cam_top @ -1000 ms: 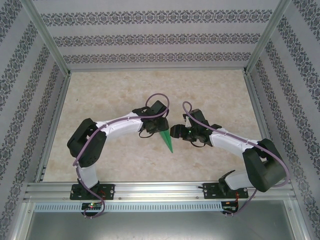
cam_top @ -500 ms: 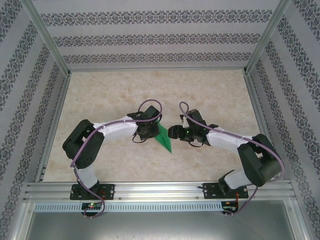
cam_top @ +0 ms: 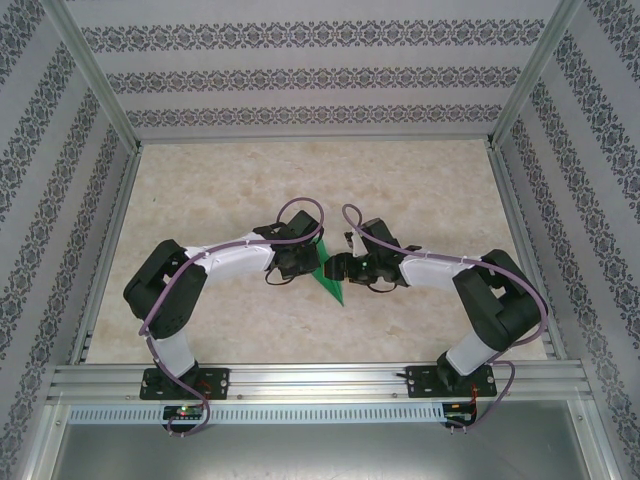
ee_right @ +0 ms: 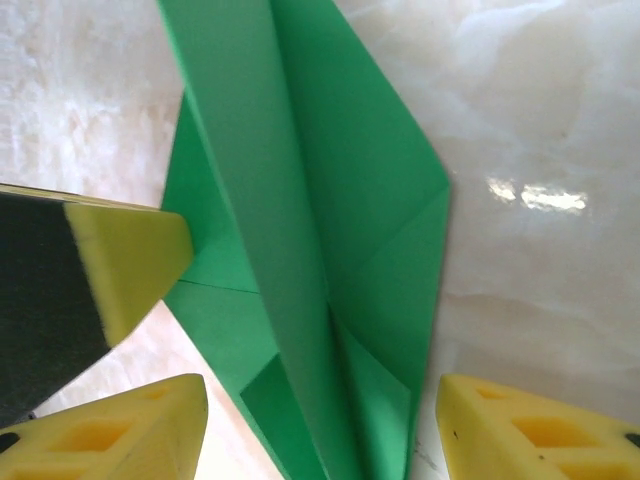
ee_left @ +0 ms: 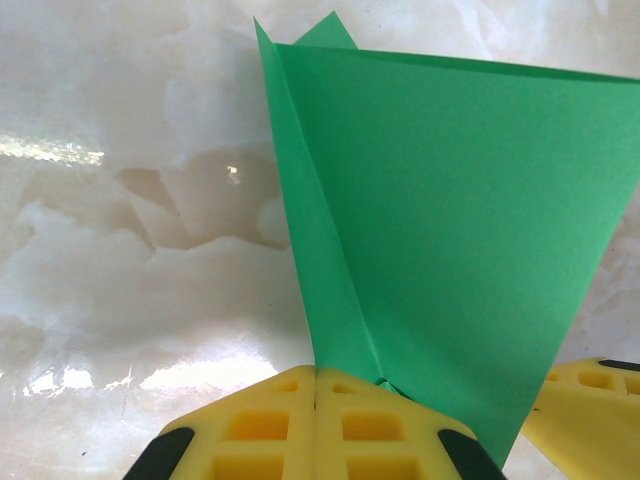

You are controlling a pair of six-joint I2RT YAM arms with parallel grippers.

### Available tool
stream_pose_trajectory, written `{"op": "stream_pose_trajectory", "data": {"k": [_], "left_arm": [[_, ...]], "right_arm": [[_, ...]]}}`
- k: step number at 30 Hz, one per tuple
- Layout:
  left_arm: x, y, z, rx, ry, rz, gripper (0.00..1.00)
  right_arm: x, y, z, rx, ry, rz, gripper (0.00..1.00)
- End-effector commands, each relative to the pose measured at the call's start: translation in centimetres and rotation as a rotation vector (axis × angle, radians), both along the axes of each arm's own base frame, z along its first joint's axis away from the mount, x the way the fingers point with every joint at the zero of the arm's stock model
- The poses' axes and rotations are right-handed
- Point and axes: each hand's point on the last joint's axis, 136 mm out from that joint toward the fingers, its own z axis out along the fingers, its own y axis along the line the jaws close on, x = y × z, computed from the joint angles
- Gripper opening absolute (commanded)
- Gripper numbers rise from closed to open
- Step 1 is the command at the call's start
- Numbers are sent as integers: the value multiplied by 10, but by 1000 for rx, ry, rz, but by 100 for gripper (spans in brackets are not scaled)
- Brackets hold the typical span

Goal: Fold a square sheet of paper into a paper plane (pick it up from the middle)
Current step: Move the paper plane to the center of the table.

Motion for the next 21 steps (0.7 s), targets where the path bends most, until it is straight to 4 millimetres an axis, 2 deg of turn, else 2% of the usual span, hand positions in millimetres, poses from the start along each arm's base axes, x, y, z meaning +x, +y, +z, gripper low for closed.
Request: {"op": "stream_pose_trajectory", "data": {"k": [1,9,14,21], "left_arm": [[6,-3,10,-35,-31,-1,5],[6,-2,10,-31,-32,-3,5],[7,-2,11,-30,-33,-4,5],[7,-2,12,-26,-33,-7,5]], "right_arm": [[5,16,13,49,-50,49,62],[-2,19,14,68,-56,72,56],[-5,19,10,50,-67,88,49],[-4,19,3,5,-89,101,44]]}}
